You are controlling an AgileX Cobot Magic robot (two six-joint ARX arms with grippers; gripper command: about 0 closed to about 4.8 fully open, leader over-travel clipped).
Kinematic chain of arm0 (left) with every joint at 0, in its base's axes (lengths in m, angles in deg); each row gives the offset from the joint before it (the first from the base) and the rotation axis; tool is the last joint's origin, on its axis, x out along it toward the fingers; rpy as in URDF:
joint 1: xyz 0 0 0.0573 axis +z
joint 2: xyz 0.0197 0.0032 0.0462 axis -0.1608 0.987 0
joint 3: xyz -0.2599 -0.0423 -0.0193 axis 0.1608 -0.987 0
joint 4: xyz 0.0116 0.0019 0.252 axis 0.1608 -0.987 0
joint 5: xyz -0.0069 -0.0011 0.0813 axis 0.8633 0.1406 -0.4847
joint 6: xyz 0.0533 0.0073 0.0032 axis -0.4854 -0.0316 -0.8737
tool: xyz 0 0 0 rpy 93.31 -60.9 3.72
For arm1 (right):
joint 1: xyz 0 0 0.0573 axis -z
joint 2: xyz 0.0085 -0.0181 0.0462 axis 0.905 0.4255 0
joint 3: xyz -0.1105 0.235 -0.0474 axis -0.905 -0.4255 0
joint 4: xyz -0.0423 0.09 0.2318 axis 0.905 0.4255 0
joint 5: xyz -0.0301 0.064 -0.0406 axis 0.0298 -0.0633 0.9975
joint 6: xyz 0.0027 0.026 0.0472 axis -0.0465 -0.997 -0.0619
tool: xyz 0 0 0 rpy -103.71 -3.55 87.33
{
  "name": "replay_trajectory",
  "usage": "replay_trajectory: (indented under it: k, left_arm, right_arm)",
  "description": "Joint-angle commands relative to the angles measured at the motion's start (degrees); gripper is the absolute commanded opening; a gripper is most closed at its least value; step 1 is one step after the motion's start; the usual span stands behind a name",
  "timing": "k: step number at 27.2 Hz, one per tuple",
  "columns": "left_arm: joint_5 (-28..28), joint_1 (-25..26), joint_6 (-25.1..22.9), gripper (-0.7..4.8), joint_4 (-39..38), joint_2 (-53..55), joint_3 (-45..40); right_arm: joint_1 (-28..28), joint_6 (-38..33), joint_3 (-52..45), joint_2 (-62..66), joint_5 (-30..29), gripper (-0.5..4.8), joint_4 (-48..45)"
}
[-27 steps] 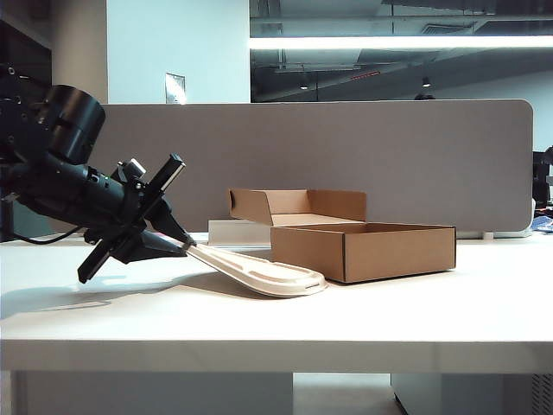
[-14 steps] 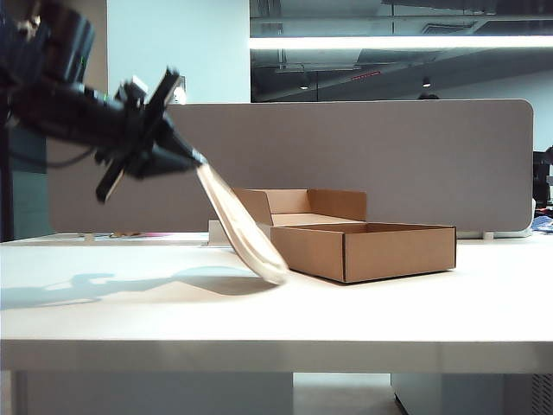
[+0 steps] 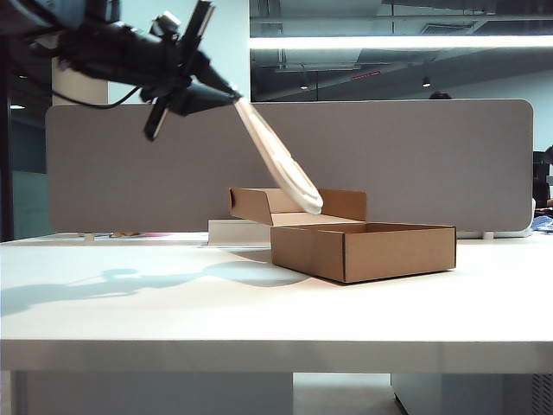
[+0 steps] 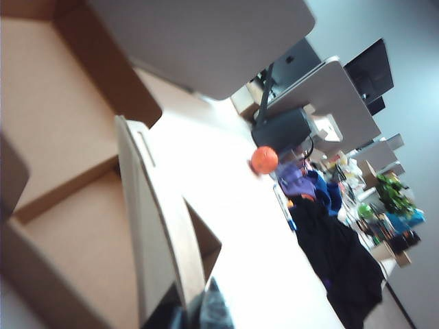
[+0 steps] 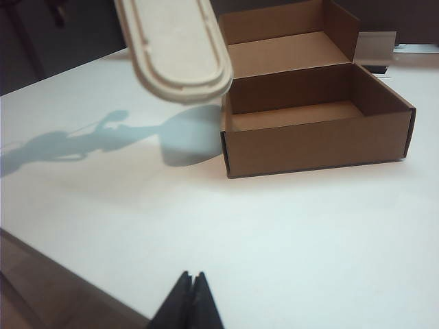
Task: Pick up the lid and place it into the paper box.
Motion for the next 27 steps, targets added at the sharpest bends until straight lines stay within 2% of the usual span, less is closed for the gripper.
replay_trajectory:
  k: [1, 8, 10, 16, 19, 23, 27]
  left_arm:
    - [-5.51, -3.17, -4.74, -0.06, 0.26, 2.10, 3.10]
    - [-6.86, -6.93, -5.18, -0.06, 0.28, 10.38, 10.51]
    - [-6.99, -8.48, -7.80, -0.06, -0.68, 14.47, 14.21]
    - [-8.15, -8.85, -15.34, -0.06, -10.38, 15.34, 15.30]
    - [-8.13, -8.41, -16.48, -0.06, -13.35, 14.95, 15.30]
    - [-8.15, -7.98, -16.92, -0.06, -13.44, 14.38, 15.30]
    - [-9.14, -5.66, -22.08, -0.06, -16.41, 11.89, 15.45]
  right_arm:
    - [-0.07, -0.02, -0.31, -0.04, 0.09, -0.08, -1.05]
    - [-0.09, -0.04, -0.31, -0.04, -0.13, -0.08, -1.01]
    - [-0.09, -0.04, -0.31, -0.04, -0.20, -0.08, -1.01]
    - [-0.09, -1.31, -0.31, -0.04, -0.57, -0.08, -1.01]
    - [-0.09, -1.31, -0.31, -0.04, -0.55, -0.08, -1.01]
    - [-0.09, -1.31, -0.31, -0.04, -0.55, -0.08, -1.01]
    - [-0.09, -1.31, -0.31, -0.04, -0.55, -0.08, -1.03]
